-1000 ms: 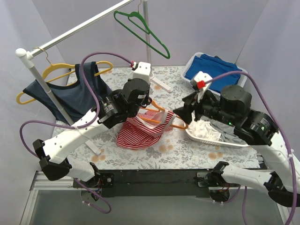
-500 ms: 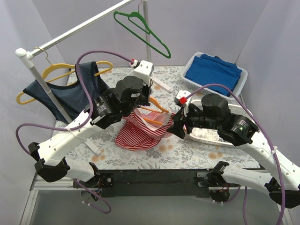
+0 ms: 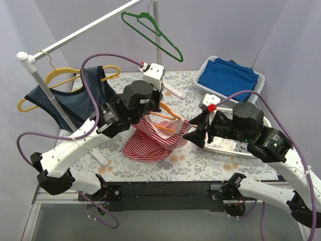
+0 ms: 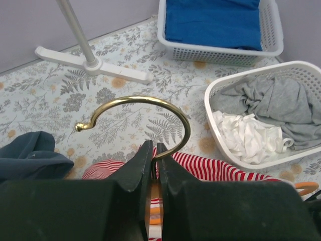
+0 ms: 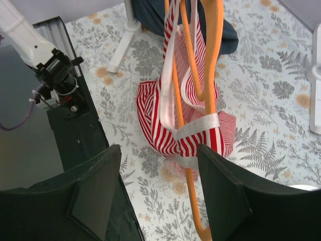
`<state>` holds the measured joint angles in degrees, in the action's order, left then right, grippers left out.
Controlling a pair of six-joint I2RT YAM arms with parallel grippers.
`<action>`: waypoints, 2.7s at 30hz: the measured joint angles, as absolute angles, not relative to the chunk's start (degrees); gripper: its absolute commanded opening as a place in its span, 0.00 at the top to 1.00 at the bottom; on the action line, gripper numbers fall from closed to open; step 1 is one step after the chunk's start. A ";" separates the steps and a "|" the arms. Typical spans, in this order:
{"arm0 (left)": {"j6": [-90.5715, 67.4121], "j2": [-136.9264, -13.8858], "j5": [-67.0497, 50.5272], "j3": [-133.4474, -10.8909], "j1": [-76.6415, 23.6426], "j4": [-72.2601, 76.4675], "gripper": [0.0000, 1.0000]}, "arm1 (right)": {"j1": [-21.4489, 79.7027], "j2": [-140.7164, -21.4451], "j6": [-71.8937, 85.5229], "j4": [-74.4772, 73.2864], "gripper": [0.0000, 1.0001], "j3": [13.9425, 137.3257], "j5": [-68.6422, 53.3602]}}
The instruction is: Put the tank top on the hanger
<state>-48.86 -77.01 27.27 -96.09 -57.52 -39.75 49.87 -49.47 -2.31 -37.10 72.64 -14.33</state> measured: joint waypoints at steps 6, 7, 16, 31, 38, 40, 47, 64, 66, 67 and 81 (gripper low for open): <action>-48.88 -76.14 27.03 -90.50 -57.52 -40.25 1.00 | 49.87 -48.58 -2.39 -37.10 0.28 73.12 -14.15; -48.88 -76.01 26.85 -90.24 -57.52 -40.42 1.00 | 49.87 -48.80 -2.44 -37.01 0.27 72.97 -13.91; -48.86 -71.31 23.86 -89.89 -57.52 -39.83 1.00 | 49.87 -55.13 -3.25 -36.36 0.31 69.14 -12.08; -49.67 -74.70 21.69 -92.55 -57.52 -34.20 0.40 | 49.87 -50.22 -0.14 -33.50 0.99 66.52 -8.19; -50.30 -77.08 23.81 -96.25 -57.60 -31.03 0.11 | 49.82 -45.95 1.19 -33.58 0.99 66.57 -3.97; -50.43 -77.19 24.77 -96.47 -57.60 -30.48 0.08 | 49.82 -45.69 1.37 -33.63 0.99 66.63 -3.27; -50.63 -76.47 28.29 -96.09 -57.63 -29.23 0.02 | 49.82 -45.82 1.78 -35.22 0.99 67.79 0.49; -51.09 -69.49 31.03 -88.73 -58.24 -24.67 0.02 | 49.98 -47.22 1.91 -36.73 0.99 69.34 0.71; -49.87 -68.69 29.30 -88.27 -57.95 -23.49 0.02 | 49.93 -47.09 2.39 -37.15 0.99 69.34 1.13; -49.32 -68.10 28.21 -87.85 -57.84 -22.87 0.02 | 49.89 -47.09 2.68 -37.21 0.99 69.34 1.21; -50.83 -66.00 26.70 -81.87 -57.87 -25.04 0.38 | 49.89 -47.22 4.36 -37.50 0.99 69.60 5.04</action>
<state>-50.83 -66.00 26.70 -81.87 -57.87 -25.04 49.89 -47.22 4.36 -37.50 69.60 5.04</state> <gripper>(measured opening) 0.631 0.110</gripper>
